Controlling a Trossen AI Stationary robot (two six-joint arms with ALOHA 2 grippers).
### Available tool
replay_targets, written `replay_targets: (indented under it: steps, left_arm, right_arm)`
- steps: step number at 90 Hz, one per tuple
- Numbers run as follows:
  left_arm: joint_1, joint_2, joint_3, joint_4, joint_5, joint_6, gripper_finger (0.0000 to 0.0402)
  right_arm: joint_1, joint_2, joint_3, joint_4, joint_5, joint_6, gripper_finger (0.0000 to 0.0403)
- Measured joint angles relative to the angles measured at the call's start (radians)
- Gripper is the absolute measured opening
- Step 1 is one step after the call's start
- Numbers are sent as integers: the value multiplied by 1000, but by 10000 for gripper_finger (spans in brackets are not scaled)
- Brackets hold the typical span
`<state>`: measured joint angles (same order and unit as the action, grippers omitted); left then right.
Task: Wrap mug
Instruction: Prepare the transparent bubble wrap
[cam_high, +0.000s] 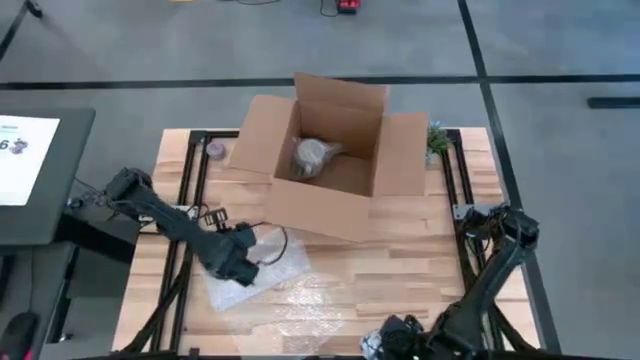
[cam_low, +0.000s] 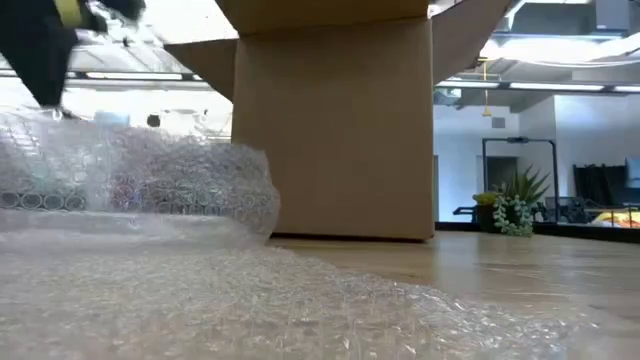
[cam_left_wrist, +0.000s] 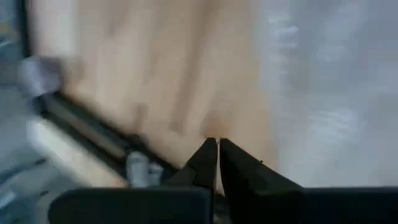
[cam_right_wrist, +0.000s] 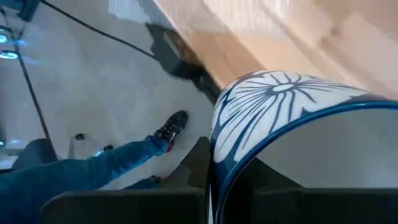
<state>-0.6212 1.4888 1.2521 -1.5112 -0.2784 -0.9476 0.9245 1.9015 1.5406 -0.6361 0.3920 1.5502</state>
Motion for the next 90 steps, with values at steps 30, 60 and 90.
replay_targets:
  steps: [30,60,90]
  left_arm:
    - [-285,-82,22,674,16,-236,0]
    - [-325,166,20,843,-104,-376,0]
    - [-301,374,29,1024,-112,-278,0]
  right_arm:
    - [-176,1,-1,175,-53,-338,9]
    - [-347,78,-27,292,-284,-565,9]
    - [-293,122,-19,161,-319,-474,9]
